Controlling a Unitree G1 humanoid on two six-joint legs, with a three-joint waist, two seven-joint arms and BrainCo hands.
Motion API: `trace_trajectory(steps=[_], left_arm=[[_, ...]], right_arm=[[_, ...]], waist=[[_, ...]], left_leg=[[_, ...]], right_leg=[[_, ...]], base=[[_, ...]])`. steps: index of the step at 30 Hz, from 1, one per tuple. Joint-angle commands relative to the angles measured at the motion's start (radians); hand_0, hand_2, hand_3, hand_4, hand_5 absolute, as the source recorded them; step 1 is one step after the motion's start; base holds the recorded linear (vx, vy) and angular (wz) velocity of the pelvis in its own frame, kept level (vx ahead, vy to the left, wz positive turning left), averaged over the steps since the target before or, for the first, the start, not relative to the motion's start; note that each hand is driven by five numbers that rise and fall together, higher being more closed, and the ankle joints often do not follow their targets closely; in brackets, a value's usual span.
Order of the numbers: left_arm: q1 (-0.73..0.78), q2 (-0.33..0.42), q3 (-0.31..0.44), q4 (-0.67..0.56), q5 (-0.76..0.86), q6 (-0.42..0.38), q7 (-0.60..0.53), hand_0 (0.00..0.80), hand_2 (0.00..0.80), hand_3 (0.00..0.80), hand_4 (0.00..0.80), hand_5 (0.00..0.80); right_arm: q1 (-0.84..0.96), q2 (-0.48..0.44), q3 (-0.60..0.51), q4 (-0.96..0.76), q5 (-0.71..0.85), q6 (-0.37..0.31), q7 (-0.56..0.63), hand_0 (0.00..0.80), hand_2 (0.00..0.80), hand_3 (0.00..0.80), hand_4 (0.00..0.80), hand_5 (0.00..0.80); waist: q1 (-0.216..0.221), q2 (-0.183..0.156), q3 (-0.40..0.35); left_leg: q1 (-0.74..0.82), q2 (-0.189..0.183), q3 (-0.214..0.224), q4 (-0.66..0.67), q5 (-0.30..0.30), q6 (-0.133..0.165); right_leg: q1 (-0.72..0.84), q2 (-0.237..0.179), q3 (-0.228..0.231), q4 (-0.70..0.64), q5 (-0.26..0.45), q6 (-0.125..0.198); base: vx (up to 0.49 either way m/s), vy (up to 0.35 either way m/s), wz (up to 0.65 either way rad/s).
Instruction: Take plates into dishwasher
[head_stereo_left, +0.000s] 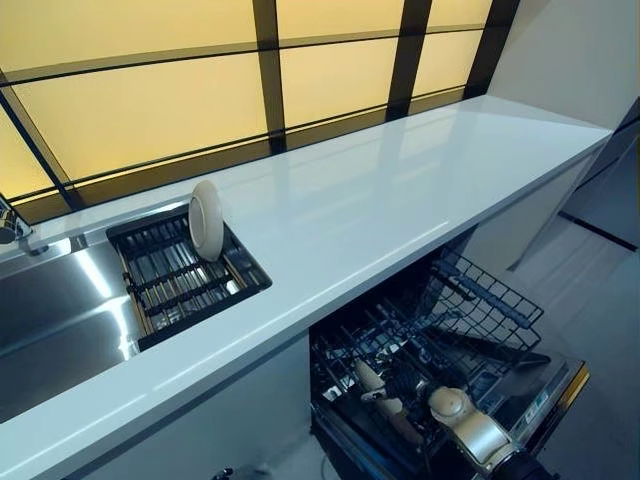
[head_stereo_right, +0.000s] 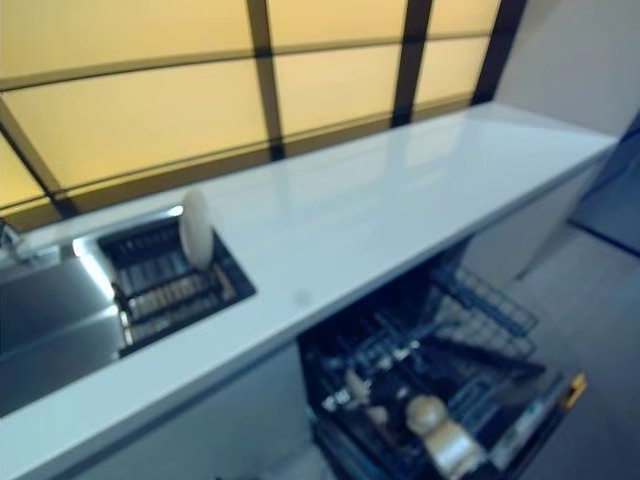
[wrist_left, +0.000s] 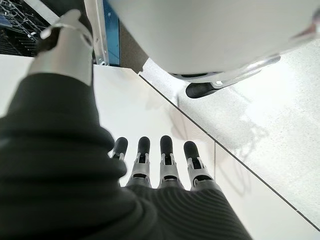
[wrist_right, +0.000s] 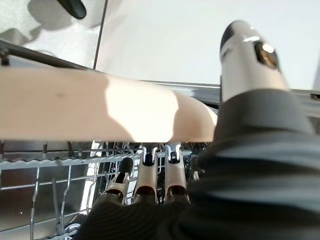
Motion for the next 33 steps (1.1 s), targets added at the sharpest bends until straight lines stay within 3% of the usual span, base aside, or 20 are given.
trace_trajectory(steps=[1, 9, 20, 33], left_arm=[[-0.029, -0.002, -0.011, 0.025, 0.044, -0.035, 0.002, 0.000, 0.000, 0.000, 0.000, 0.000], [-0.003, -0.007, 0.006, 0.025, 0.044, -0.040, -0.001, 0.000, 0.000, 0.000, 0.000, 0.000], [0.069, -0.007, 0.068, 0.032, 0.079, -0.063, -0.005, 0.000, 0.000, 0.000, 0.000, 0.000], [0.138, 0.022, 0.152, 0.047, 0.146, -0.093, -0.027, 0.000, 0.000, 0.000, 0.000, 0.000]], right_arm=[[0.063, 0.050, 0.037, -0.132, 0.081, -0.064, 0.017, 0.000, 0.000, 0.000, 0.000, 0.000], [0.112, 0.012, -0.071, -0.172, 0.113, -0.116, -0.018, 0.000, 0.000, 0.000, 0.000, 0.000], [0.204, -0.042, -0.319, -0.263, 0.174, -0.143, -0.109, 0.000, 0.000, 0.000, 0.000, 0.000], [0.260, -0.184, -0.613, -0.256, 0.164, -0.090, -0.134, 0.000, 0.000, 0.000, 0.000, 0.000]], waist=[[0.004, -0.020, -0.006], [-0.011, -0.016, -0.014], [-0.039, -0.024, -0.031], [-0.036, -0.051, -0.059]], left_leg=[[-0.061, -0.009, 0.005, -0.001, 0.049, -0.012], [-0.045, -0.009, 0.011, -0.005, 0.048, -0.010], [-0.013, -0.003, 0.020, -0.013, 0.047, -0.009], [0.014, 0.017, 0.024, -0.009, 0.044, -0.010]], right_leg=[[-0.068, -0.019, 0.028, 0.062, 0.036, -0.017], [-0.051, -0.018, 0.031, 0.058, 0.035, -0.017], [-0.025, -0.008, 0.043, 0.053, 0.032, -0.018], [0.020, 0.016, 0.054, 0.037, 0.023, -0.025]], base=[[0.000, 0.000, 0.00], [0.000, 0.000, 0.00], [0.014, -0.008, -0.03], [0.051, -0.046, -0.01]])
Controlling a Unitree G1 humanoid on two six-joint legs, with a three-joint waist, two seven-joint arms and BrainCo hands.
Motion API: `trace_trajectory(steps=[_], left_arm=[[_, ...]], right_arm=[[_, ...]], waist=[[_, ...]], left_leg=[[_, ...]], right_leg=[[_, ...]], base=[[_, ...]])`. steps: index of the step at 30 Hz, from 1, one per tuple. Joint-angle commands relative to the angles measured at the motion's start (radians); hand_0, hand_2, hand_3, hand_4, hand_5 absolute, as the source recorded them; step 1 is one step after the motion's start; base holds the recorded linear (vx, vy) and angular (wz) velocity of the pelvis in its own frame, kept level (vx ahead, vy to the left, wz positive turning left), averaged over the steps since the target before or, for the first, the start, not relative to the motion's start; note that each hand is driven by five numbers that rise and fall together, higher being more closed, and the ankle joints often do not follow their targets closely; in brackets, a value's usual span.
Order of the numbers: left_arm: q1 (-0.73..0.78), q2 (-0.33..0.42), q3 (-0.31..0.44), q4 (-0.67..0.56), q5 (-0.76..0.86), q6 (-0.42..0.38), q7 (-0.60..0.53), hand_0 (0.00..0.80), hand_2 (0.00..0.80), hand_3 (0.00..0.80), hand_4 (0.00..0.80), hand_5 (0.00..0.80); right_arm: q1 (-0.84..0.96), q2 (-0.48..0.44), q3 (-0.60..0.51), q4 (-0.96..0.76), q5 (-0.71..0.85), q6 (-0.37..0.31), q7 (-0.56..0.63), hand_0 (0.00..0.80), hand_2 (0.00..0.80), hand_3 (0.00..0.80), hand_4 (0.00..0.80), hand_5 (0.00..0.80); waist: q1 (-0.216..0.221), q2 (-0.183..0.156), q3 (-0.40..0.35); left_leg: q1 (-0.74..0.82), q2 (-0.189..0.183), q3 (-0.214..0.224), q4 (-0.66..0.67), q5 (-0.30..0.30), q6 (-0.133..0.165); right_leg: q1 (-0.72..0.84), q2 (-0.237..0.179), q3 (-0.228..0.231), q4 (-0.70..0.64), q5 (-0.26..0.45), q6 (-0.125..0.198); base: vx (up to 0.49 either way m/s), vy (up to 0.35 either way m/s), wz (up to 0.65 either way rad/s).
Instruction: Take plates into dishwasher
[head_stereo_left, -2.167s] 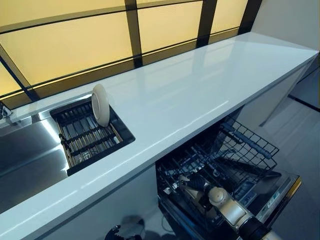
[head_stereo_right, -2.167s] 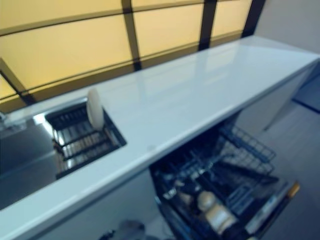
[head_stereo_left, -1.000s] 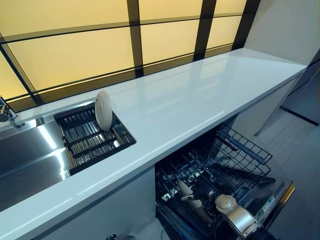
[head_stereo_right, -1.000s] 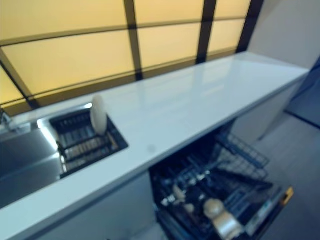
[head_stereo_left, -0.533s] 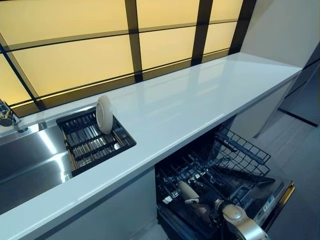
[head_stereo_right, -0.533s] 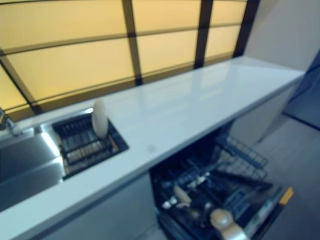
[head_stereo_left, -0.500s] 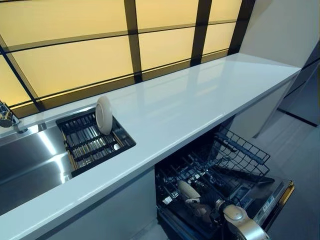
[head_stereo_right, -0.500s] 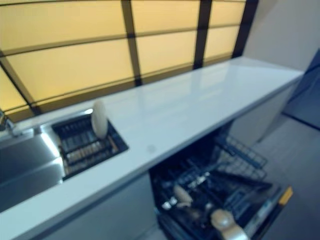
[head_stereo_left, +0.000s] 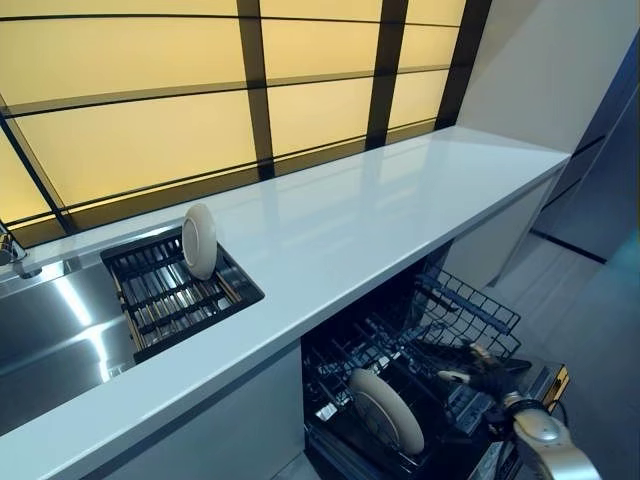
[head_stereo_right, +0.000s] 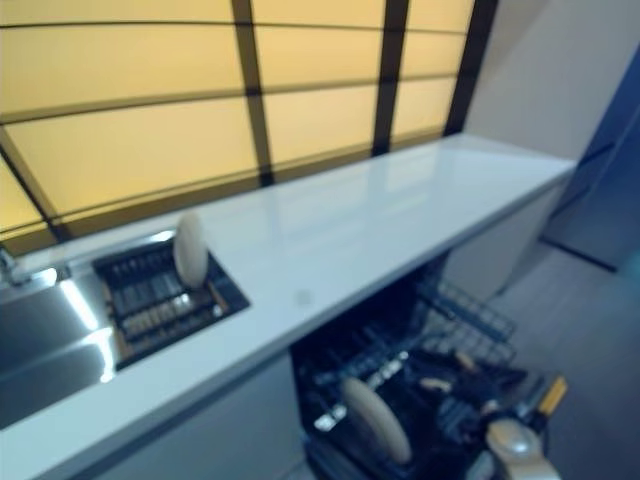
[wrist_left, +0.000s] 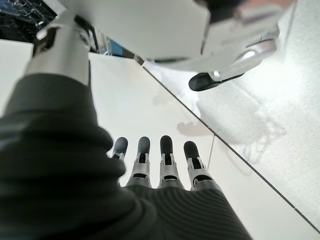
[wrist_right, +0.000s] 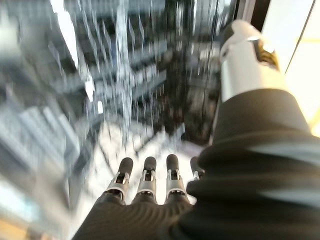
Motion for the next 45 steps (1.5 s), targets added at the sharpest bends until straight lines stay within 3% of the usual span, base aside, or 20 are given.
trace_trajectory(steps=[1, 12, 19, 28, 35, 39, 43, 45], left_arm=[[-0.012, 0.029, -0.002, 0.040, 0.075, -0.018, -0.014, 0.000, 0.000, 0.000, 0.000, 0.000], [0.009, 0.040, 0.043, 0.039, 0.103, -0.017, -0.023, 0.000, 0.000, 0.000, 0.000, 0.000], [0.017, 0.033, 0.051, 0.040, 0.107, -0.013, -0.024, 0.000, 0.000, 0.000, 0.000, 0.000], [0.031, 0.013, 0.049, 0.057, 0.096, -0.039, -0.013, 0.000, 0.000, 0.000, 0.000, 0.000], [0.033, 0.045, 0.104, 0.061, 0.099, -0.049, -0.023, 0.000, 0.000, 0.000, 0.000, 0.000], [0.027, 0.071, 0.125, 0.041, 0.078, -0.039, -0.022, 0.000, 0.000, 0.000, 0.000, 0.000], [0.011, 0.089, 0.120, 0.023, 0.065, -0.024, -0.023, 0.000, 0.000, 0.000, 0.000, 0.000], [-0.004, 0.089, 0.098, 0.020, 0.074, -0.023, -0.023, 0.000, 0.000, 0.000, 0.000, 0.000]], right_arm=[[-0.030, -0.080, -0.071, -0.079, 0.030, -0.021, -0.011, 0.000, 0.000, 0.000, 0.000, 0.000], [-0.025, -0.150, -0.221, -0.067, 0.032, -0.007, -0.032, 0.000, 0.000, 0.000, 0.000, 0.000], [-0.037, -0.181, -0.261, -0.102, -0.044, -0.066, -0.044, 0.000, 0.000, 0.000, 0.000, 0.000], [-0.110, -0.259, -0.318, -0.221, 0.001, -0.103, -0.020, 0.000, 0.000, 0.000, 0.000, 0.000], [-0.153, -0.285, -0.339, -0.246, 0.053, -0.175, -0.044, 0.000, 0.000, 0.000, 0.000, 0.000], [-0.180, -0.285, -0.328, -0.230, 0.052, -0.212, -0.060, 0.000, 0.000, 0.000, 0.000, 0.000], [-0.238, -0.284, -0.284, -0.209, 0.043, -0.228, -0.085, 0.000, 0.000, 0.000, 0.000, 0.000], [-0.266, -0.285, -0.257, -0.199, 0.032, -0.226, -0.097, 0.000, 0.000, 0.000, 0.000, 0.000]], waist=[[0.000, -0.020, -0.017], [0.001, -0.037, -0.030], [0.007, -0.036, -0.040], [0.017, -0.035, -0.047], [0.056, -0.072, -0.055], [0.071, -0.095, -0.051], [0.079, -0.101, -0.050], [0.074, -0.079, -0.049]], left_leg=[[-0.068, 0.020, 0.000, 0.015, 0.045, -0.009], [-0.051, 0.033, -0.001, 0.013, 0.048, -0.012], [-0.047, 0.040, -0.006, 0.020, 0.049, -0.017], [-0.054, 0.022, -0.006, 0.044, 0.026, -0.013], [-0.059, -0.027, -0.018, 0.069, -0.024, 0.024], [-0.054, -0.060, -0.025, 0.071, -0.049, 0.058], [-0.059, -0.106, -0.057, 0.066, -0.075, 0.103], [-0.058, -0.115, -0.083, 0.056, -0.080, 0.127]], right_leg=[[-0.040, 0.020, 0.034, 0.039, 0.026, -0.029], [-0.015, 0.034, 0.050, 0.028, 0.025, -0.030], [0.001, 0.033, 0.052, 0.026, 0.020, -0.031], [0.007, 0.013, 0.037, 0.028, 0.016, -0.026], [0.009, -0.043, 0.031, 0.060, 0.030, 0.030], [-0.022, -0.086, 0.044, 0.129, 0.092, 0.078], [-0.089, -0.151, 0.096, 0.293, 0.192, 0.103], [-0.151, -0.173, 0.139, 0.455, 0.258, 0.101]], base=[[0.034, -0.065, -0.02], [0.023, -0.031, -0.05], [0.026, 0.001, -0.01], [0.037, 0.087, 0.04], [0.059, 0.124, 0.11], [0.056, 0.118, 0.09], [0.048, 0.208, 0.21], [0.047, 0.311, 0.36]])
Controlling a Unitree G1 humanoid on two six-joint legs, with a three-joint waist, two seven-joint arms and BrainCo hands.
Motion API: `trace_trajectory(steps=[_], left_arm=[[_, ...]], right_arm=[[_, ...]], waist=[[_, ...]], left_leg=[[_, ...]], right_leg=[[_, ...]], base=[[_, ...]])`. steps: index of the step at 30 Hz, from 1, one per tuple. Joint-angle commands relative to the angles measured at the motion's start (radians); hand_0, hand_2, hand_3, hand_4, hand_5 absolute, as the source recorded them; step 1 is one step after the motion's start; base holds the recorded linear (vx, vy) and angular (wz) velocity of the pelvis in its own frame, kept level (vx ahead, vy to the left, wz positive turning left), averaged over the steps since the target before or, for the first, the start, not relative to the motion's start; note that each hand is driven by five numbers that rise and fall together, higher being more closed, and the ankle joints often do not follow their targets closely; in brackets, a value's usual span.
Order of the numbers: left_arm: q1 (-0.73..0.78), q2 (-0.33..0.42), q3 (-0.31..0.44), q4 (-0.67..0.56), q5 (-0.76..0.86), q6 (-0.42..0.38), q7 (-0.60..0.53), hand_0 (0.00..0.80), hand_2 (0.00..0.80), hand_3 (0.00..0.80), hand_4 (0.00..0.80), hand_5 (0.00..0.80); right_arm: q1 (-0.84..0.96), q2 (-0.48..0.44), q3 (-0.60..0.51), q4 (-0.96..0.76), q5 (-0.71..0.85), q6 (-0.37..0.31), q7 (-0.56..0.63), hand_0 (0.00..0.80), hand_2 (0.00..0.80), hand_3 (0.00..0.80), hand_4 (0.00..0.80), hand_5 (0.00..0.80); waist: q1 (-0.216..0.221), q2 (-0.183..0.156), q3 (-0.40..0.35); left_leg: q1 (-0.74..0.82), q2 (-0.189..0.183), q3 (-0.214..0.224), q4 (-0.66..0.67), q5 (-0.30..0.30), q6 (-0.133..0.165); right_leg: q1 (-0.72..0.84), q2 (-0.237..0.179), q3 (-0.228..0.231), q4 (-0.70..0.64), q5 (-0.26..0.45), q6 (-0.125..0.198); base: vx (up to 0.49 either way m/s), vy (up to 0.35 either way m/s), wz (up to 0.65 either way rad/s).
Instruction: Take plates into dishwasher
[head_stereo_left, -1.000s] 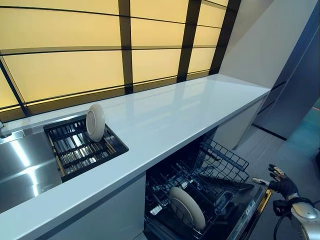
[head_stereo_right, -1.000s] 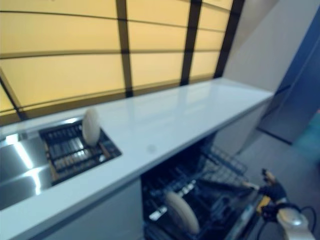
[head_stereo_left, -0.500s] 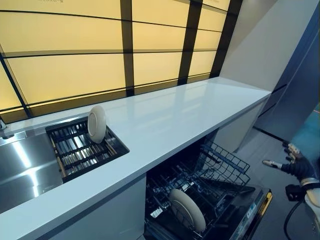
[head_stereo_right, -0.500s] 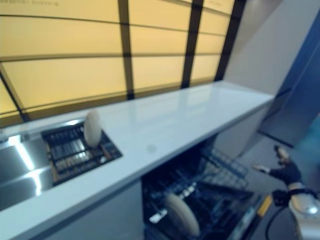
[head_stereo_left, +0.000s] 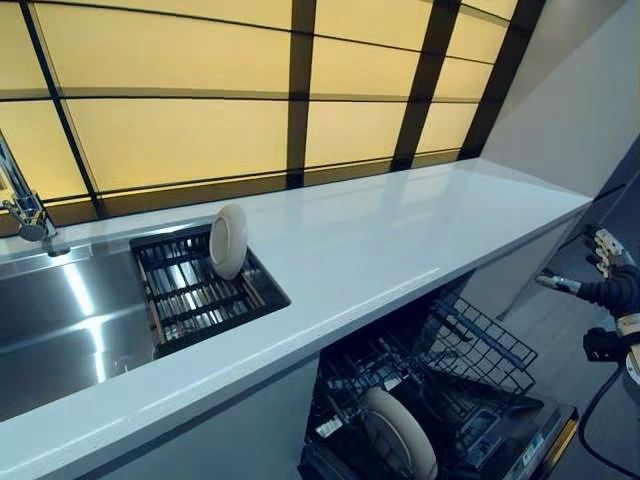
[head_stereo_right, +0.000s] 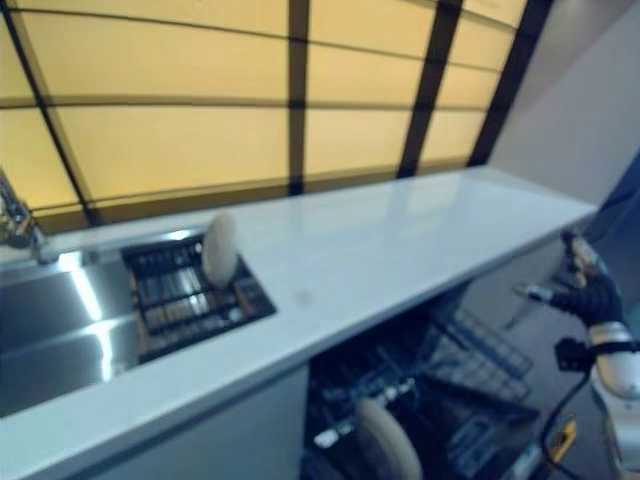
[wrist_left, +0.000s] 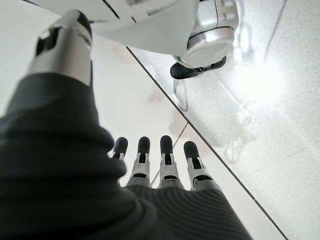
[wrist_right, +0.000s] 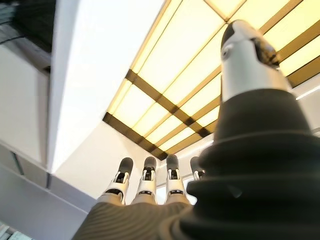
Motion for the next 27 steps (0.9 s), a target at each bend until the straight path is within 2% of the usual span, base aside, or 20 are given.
trace_trajectory(steps=[1, 3, 4, 5, 6, 7, 9, 10, 12, 14, 15, 17, 20, 22, 23, 27], left_arm=[[-0.019, 0.044, -0.025, -0.026, -0.005, -0.011, 0.011, 0.000, 0.000, 0.000, 0.000, 0.000], [-0.028, 0.043, -0.043, -0.027, -0.025, 0.001, 0.026, 0.000, 0.000, 0.000, 0.000, 0.000], [-0.040, 0.045, -0.055, -0.022, -0.047, 0.009, 0.039, 0.000, 0.000, 0.000, 0.000, 0.000], [-0.042, 0.045, -0.054, -0.021, -0.051, 0.008, 0.041, 0.000, 0.000, 0.000, 0.000, 0.000], [-0.053, 0.047, -0.056, -0.015, -0.051, 0.011, 0.043, 0.000, 0.000, 0.000, 0.000, 0.000], [-0.073, 0.052, -0.064, 0.005, -0.057, 0.008, 0.051, 0.000, 0.000, 0.000, 0.000, 0.000], [-0.097, 0.055, -0.062, 0.023, -0.060, 0.011, 0.055, 0.000, 0.000, 0.000, 0.000, 0.000], [-0.099, 0.055, -0.060, 0.025, -0.063, 0.012, 0.057, 0.000, 0.000, 0.000, 0.000, 0.000], [-0.110, 0.051, -0.060, 0.044, -0.058, 0.000, 0.058, 0.000, 0.000, 0.000, 0.000, 0.000], [-0.118, 0.047, -0.062, 0.054, -0.057, -0.002, 0.062, 0.000, 0.000, 0.000, 0.000, 0.000], [-0.120, 0.047, -0.061, 0.061, -0.054, -0.007, 0.063, 0.000, 0.000, 0.000, 0.000, 0.000], [-0.121, 0.053, -0.060, 0.067, -0.049, -0.012, 0.064, 0.000, 0.000, 0.000, 0.000, 0.000], [-0.129, 0.069, -0.044, 0.079, -0.056, -0.010, 0.063, 0.000, 0.000, 0.000, 0.000, 0.000], [-0.132, 0.076, -0.036, 0.086, -0.063, -0.011, 0.057, 0.000, 0.000, 0.000, 0.000, 0.000], [-0.135, 0.078, -0.035, 0.088, -0.057, -0.014, 0.047, 0.000, 0.000, 0.000, 0.000, 0.000], [-0.135, 0.066, -0.051, 0.088, -0.065, -0.031, 0.042, 0.000, 0.000, 0.000, 0.000, 0.000]], right_arm=[[-0.161, -0.073, 0.019, -0.002, -0.003, -0.074, -0.042, 0.000, 0.000, 0.000, 0.000, 0.000], [-0.188, -0.083, 0.038, 0.003, -0.004, -0.063, -0.038, 0.000, 0.000, 0.000, 0.000, 0.000], [-0.239, -0.105, 0.062, 0.017, 0.007, -0.038, -0.036, 0.000, 0.000, 0.000, 0.000, 0.000], [-0.249, -0.109, 0.067, 0.020, 0.009, -0.034, -0.035, 0.000, 0.000, 0.000, 0.000, 0.000], [-0.284, -0.124, 0.080, 0.036, 0.014, -0.019, -0.035, 0.000, 0.000, 0.000, 0.000, 0.000], [-0.347, -0.152, 0.110, 0.062, 0.029, 0.008, -0.036, 0.000, 0.000, 0.000, 0.000, 0.000], [-0.395, -0.168, 0.143, 0.083, 0.034, 0.021, -0.043, 0.000, 0.000, 0.000, 0.000, 0.000], [-0.401, -0.169, 0.150, 0.086, 0.036, 0.021, -0.042, 0.000, 0.000, 0.000, 0.000, 0.000], [-0.413, -0.173, 0.168, 0.096, 0.033, 0.022, -0.055, 0.000, 0.000, 0.000, 0.000, 0.000], [-0.413, -0.166, 0.179, 0.099, 0.024, 0.018, -0.068, 0.000, 0.000, 0.000, 0.000, 0.000], [-0.412, -0.162, 0.186, 0.100, 0.022, 0.017, -0.081, 0.000, 0.000, 0.000, 0.000, 0.000], [-0.410, -0.164, 0.191, 0.096, 0.024, 0.018, -0.097, 0.000, 0.000, 0.000, 0.000, 0.000], [-0.420, -0.177, 0.205, 0.098, 0.041, 0.018, -0.105, 0.000, 0.000, 0.000, 0.000, 0.000], [-0.435, -0.182, 0.220, 0.098, 0.053, 0.024, -0.105, 0.000, 0.000, 0.000, 0.000, 0.000], [-0.447, -0.188, 0.228, 0.099, 0.048, 0.036, -0.100, 0.000, 0.000, 0.000, 0.000, 0.000], [-0.490, -0.213, 0.262, 0.098, 0.067, 0.076, -0.090, 0.000, 0.000, 0.000, 0.000, 0.000]], waist=[[0.035, 0.027, -0.032], [0.031, 0.039, -0.032], [0.019, 0.043, -0.030], [0.016, 0.043, -0.030], [0.012, 0.041, -0.031], [0.005, 0.026, -0.035], [-0.014, 0.003, -0.034], [-0.019, 0.003, -0.034], [-0.053, -0.012, -0.026], [-0.080, -0.018, -0.016], [-0.094, -0.019, -0.007], [-0.101, -0.020, 0.000], [-0.091, -0.027, -0.008], [-0.081, -0.025, -0.016], [-0.073, -0.020, -0.025], [-0.064, -0.012, -0.045]], left_leg=[[0.001, -0.038, -0.029, -0.028, -0.003, 0.069], [0.008, -0.042, -0.039, -0.034, -0.007, 0.077], [0.019, -0.051, -0.067, -0.046, -0.009, 0.079], [0.020, -0.052, -0.071, -0.049, -0.009, 0.079], [0.024, -0.056, -0.083, -0.058, -0.010, 0.077], [0.028, -0.066, -0.101, -0.066, -0.018, 0.072], [0.039, -0.082, -0.124, -0.069, -0.036, 0.063], [0.042, -0.081, -0.129, -0.069, -0.041, 0.062], [0.058, -0.102, -0.176, -0.065, -0.067, 0.064], [0.063, -0.118, -0.219, -0.054, -0.078, 0.069], [0.071, -0.128, -0.254, -0.050, -0.086, 0.077], [0.076, -0.136, -0.291, -0.044, -0.094, 0.085], [0.062, -0.141, -0.313, -0.026, -0.100, 0.084], [0.059, -0.129, -0.307, -0.025, -0.098, 0.074], [0.060, -0.114, -0.297, -0.028, -0.095, 0.063], [0.065, -0.081, -0.267, -0.027, -0.100, 0.030]], right_leg=[[-0.097, -0.064, 0.124, 0.265, 0.302, 0.035], [-0.133, -0.060, 0.148, 0.323, 0.306, 0.029], [-0.188, -0.033, 0.185, 0.319, 0.296, 0.016], [-0.193, -0.030, 0.187, 0.315, 0.290, 0.014], [-0.209, -0.018, 0.193, 0.290, 0.274, 0.008], [-0.230, -0.003, 0.200, 0.204, 0.263, 0.001], [-0.261, 0.017, 0.218, 0.050, 0.263, 0.001], [-0.258, 0.021, 0.218, 0.032, 0.262, 0.002], [-0.300, 0.067, 0.285, -0.097, 0.268, 0.003], [-0.335, 0.088, 0.322, -0.134, 0.298, 0.004], [-0.365, 0.104, 0.354, -0.142, 0.312, 0.006], [-0.377, 0.122, 0.374, -0.132, 0.311, 0.005], [-0.344, 0.124, 0.374, -0.140, 0.283, -0.002], [-0.322, 0.118, 0.350, -0.144, 0.266, -0.005], [-0.295, 0.119, 0.328, -0.157, 0.235, -0.017], [-0.239, 0.117, 0.286, -0.189, 0.189, -0.040]], base=[[0.043, 0.310, 0.39], [0.054, 0.209, 0.40], [0.076, 0.154, 0.34], [0.083, 0.092, 0.30], [0.094, -0.019, 0.27], [0.128, -0.063, 0.42], [0.180, -0.096, 0.46], [0.232, -0.067, 0.57], [0.256, -0.035, 0.57], [0.223, -0.054, 0.77], [0.176, -0.087, 0.89], [0.177, -0.130, 0.98], [0.087, -0.208, 0.93], [0.062, -0.199, 0.72], [0.068, -0.143, 0.71], [0.076, -0.133, 0.69]])
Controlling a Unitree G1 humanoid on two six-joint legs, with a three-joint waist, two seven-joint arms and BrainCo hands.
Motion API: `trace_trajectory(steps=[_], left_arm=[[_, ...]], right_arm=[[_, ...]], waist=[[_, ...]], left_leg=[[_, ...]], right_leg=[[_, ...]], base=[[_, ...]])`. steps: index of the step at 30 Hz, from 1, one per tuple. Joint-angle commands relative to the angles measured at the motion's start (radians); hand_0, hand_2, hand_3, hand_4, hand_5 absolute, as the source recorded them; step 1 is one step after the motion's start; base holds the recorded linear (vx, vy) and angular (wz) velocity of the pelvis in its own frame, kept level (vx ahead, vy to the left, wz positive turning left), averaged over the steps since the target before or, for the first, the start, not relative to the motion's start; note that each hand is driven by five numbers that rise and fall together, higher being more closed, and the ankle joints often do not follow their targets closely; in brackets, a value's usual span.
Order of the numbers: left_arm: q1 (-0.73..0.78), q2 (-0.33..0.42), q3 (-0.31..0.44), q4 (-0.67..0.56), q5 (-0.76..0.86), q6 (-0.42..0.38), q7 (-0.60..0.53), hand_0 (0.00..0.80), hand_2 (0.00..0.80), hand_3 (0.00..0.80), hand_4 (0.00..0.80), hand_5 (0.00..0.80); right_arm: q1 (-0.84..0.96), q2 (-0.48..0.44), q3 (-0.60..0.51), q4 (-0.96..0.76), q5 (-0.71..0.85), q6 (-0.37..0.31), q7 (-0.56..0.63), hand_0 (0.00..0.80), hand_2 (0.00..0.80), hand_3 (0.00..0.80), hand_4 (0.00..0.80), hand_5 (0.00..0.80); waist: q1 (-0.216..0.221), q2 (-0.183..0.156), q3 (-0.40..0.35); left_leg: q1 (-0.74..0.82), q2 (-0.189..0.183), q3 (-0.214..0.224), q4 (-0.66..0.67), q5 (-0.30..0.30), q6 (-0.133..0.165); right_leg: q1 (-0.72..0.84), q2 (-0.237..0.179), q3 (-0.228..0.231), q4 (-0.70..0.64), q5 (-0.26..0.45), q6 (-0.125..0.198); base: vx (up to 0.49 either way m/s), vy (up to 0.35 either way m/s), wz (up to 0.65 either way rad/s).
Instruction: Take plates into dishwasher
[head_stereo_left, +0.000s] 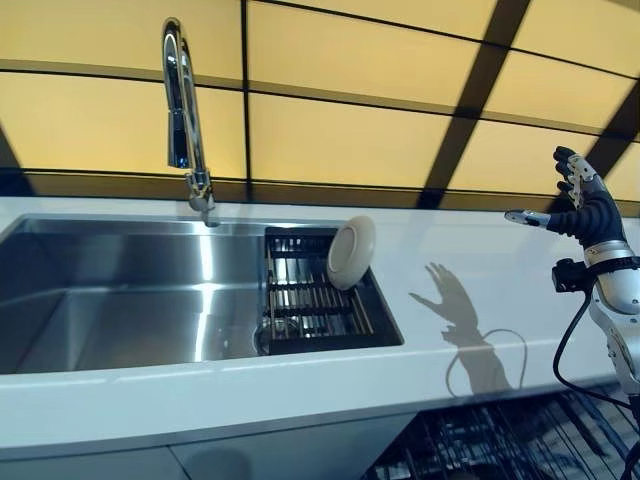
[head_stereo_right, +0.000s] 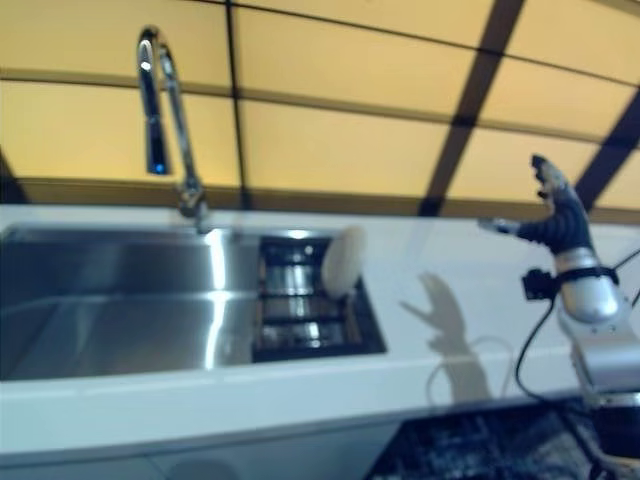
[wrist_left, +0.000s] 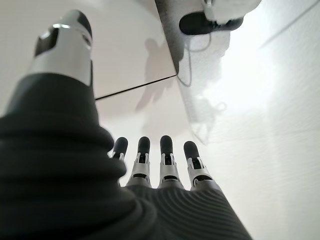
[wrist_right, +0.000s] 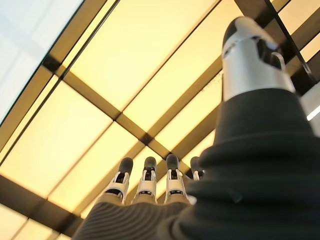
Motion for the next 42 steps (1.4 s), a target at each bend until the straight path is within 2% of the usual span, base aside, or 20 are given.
trace_trajectory(steps=[1, 4, 7, 12, 19, 24, 32, 39, 42], left_arm=[[-0.014, 0.002, -0.016, -0.022, -0.025, -0.049, 0.001, 0.000, 0.000, 0.000, 0.000, 0.000], [-0.005, -0.008, -0.024, -0.040, -0.023, -0.062, 0.002, 0.000, 0.000, 0.000, 0.000, 0.000], [0.001, -0.014, -0.032, -0.057, -0.021, -0.071, 0.003, 0.000, 0.000, 0.000, 0.000, 0.000], [0.006, -0.020, -0.044, -0.065, -0.032, -0.066, 0.000, 0.000, 0.000, 0.000, 0.000, 0.000], [-0.004, -0.023, -0.059, -0.046, -0.031, -0.060, -0.005, 0.000, 0.000, 0.000, 0.000, 0.000], [-0.026, -0.018, -0.081, -0.049, -0.052, -0.054, -0.004, 0.000, 0.000, 0.000, 0.000, 0.000], [-0.058, -0.013, -0.108, -0.038, -0.071, -0.036, -0.007, 0.000, 0.000, 0.000, 0.000, 0.000], [-0.057, -0.005, -0.126, -0.029, -0.086, -0.039, 0.001, 0.000, 0.000, 0.000, 0.000, 0.000], [-0.060, -0.003, -0.134, -0.030, -0.088, -0.036, 0.002, 0.000, 0.000, 0.000, 0.000, 0.000]], right_arm=[[-0.165, -0.089, 0.059, 0.020, 0.037, 0.020, -0.016, 0.000, 0.000, 0.000, 0.000, 0.000], [-0.193, -0.098, 0.082, 0.022, 0.055, 0.036, -0.023, 0.000, 0.000, 0.000, 0.000, 0.000], [-0.218, -0.099, 0.108, 0.028, 0.085, 0.059, -0.034, 0.000, 0.000, 0.000, 0.000, 0.000], [-0.229, -0.060, 0.150, 0.041, 0.121, 0.099, -0.044, 0.000, 0.000, 0.000, 0.000, 0.000], [-0.248, 0.016, 0.210, 0.102, 0.173, 0.108, -0.049, 0.000, 0.000, 0.000, 0.000, 0.000], [-0.258, 0.077, 0.248, 0.132, 0.328, 0.147, -0.045, 0.000, 0.000, 0.000, 0.000, 0.000], [-0.211, 0.213, 0.259, 0.166, 0.573, 0.167, -0.085, 0.000, 0.000, 0.000, 0.000, 0.000], [-0.191, 0.249, 0.243, 0.194, 0.698, 0.163, -0.151, 0.000, 0.000, 0.000, 0.000, 0.000], [-0.194, 0.249, 0.237, 0.207, 0.703, 0.163, -0.167, 0.000, 0.000, 0.000, 0.000, 0.000]], waist=[[0.048, 0.011, -0.048], [0.058, 0.013, -0.045], [0.064, 0.020, -0.043], [0.064, 0.040, -0.046], [0.060, 0.056, -0.054], [0.063, 0.061, -0.052], [0.060, 0.058, -0.050], [0.063, 0.052, -0.052], [0.065, 0.049, -0.054]], left_leg=[[0.047, 0.045, 0.047, 0.036, -0.105, -0.054], [0.032, 0.060, 0.076, 0.058, -0.103, -0.070], [0.009, 0.072, 0.133, 0.073, -0.090, -0.079], [0.018, 0.083, 0.167, 0.050, -0.081, -0.089], [0.027, 0.081, 0.193, 0.007, -0.058, -0.094], [0.023, 0.075, 0.191, -0.024, -0.034, -0.093], [0.021, 0.063, 0.202, -0.021, -0.038, -0.080], [0.025, 0.057, 0.212, -0.022, -0.042, -0.071], [0.025, 0.054, 0.214, -0.021, -0.045, -0.068]], right_leg=[[-0.034, -0.008, -0.026, 0.053, 0.015, 0.018], [-0.008, -0.004, -0.063, 0.040, 0.003, 0.004], [0.015, 0.001, -0.109, 0.037, -0.016, -0.010], [0.045, 0.014, -0.146, 0.032, -0.044, -0.022], [0.060, 0.020, -0.158, 0.009, -0.044, -0.023], [0.065, 0.022, -0.155, -0.003, -0.041, -0.019], [0.065, 0.018, -0.147, 0.000, -0.039, -0.016], [0.074, 0.022, -0.136, -0.008, -0.037, -0.014], [0.078, 0.024, -0.134, -0.011, -0.038, -0.014]], base=[[0.042, -0.125, 0.47], [0.020, -0.138, 0.32], [0.015, -0.100, 0.18], [0.034, -0.023, 0.31], [0.014, 0.044, 0.10], [-0.011, 0.051, 0.02], [-0.009, 0.030, -0.02], [0.000, 0.000, 0.00], [0.000, 0.000, 0.00]])
